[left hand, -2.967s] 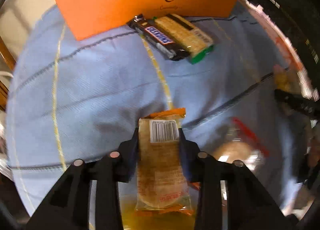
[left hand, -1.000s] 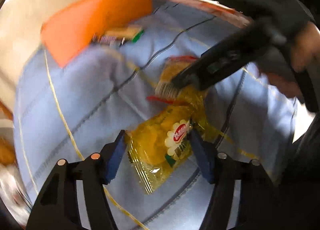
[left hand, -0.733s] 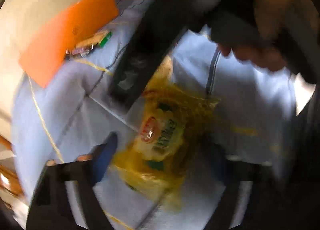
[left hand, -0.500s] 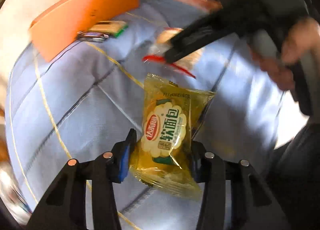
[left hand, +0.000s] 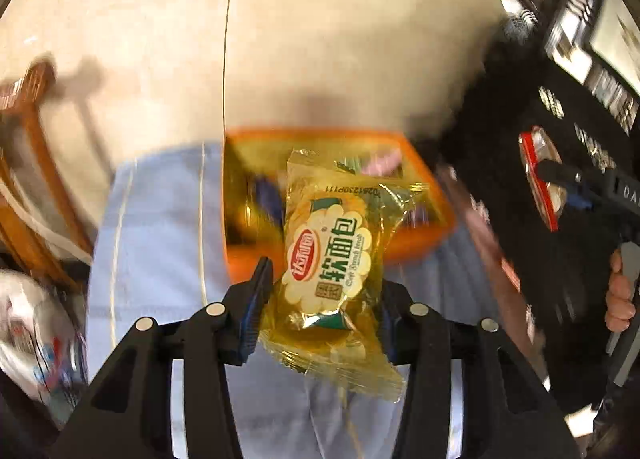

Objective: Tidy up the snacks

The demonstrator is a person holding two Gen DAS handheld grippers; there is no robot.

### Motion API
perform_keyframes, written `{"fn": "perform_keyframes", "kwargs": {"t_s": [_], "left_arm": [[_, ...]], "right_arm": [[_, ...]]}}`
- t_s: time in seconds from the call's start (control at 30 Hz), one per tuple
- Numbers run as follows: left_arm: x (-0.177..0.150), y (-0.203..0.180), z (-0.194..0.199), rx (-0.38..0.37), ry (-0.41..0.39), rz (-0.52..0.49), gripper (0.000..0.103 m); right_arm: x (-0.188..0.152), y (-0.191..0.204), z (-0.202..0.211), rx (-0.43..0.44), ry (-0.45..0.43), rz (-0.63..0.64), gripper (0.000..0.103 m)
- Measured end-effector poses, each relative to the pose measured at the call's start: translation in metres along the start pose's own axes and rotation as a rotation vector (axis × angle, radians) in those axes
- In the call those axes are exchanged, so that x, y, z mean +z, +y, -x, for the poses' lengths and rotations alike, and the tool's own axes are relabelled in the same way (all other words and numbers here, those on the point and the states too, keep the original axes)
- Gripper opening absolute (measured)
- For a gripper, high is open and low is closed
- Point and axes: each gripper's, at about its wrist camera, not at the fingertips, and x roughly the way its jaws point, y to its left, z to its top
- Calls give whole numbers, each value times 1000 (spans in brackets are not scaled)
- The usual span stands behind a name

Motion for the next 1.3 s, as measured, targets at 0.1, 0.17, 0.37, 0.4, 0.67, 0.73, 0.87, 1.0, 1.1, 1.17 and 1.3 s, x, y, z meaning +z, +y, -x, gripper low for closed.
{"fn": "perform_keyframes", "kwargs": {"t_s": [0.1, 0.17, 0.37, 0.4, 0.67, 0.73, 0.87, 1.0, 1.1, 1.17, 1.3], "left_arm": [[54, 3, -16, 47, 10, 6, 45], [78, 4, -27, 90, 14, 9, 47], [83, 19, -70, 288, 30, 19, 99], [70, 18, -77, 270, 70, -19, 99], [-82, -1, -103, 116, 206, -94, 99], [-107, 1, -107, 52, 258, -86, 99], [-136, 25, -97, 45, 293, 0, 99], [-153, 44, -101, 117, 356, 40, 99], [-152, 44, -103, 128, 342, 30, 99], [-144, 36, -113, 123, 327, 11, 99], [-131, 9, -138, 134, 288, -60, 99]], "right_arm": [[51, -9, -23, 18, 36, 14, 68], [61, -5, -30, 11, 51, 33, 74], [52, -1, -73, -84, 37, 191, 99], [39, -5, -77, -86, 72, 200, 99], [-119, -25, -127, -107, 268, 271, 99], [-147, -26, -153, -64, 351, 241, 99], [-170, -15, -196, -45, 349, 243, 99], [-168, -11, -226, -72, 284, 246, 99], [-170, -6, -240, -51, 309, 280, 100], [-180, 4, -242, -98, 285, 399, 99], [-180, -18, -231, -161, 268, 304, 92]]}}
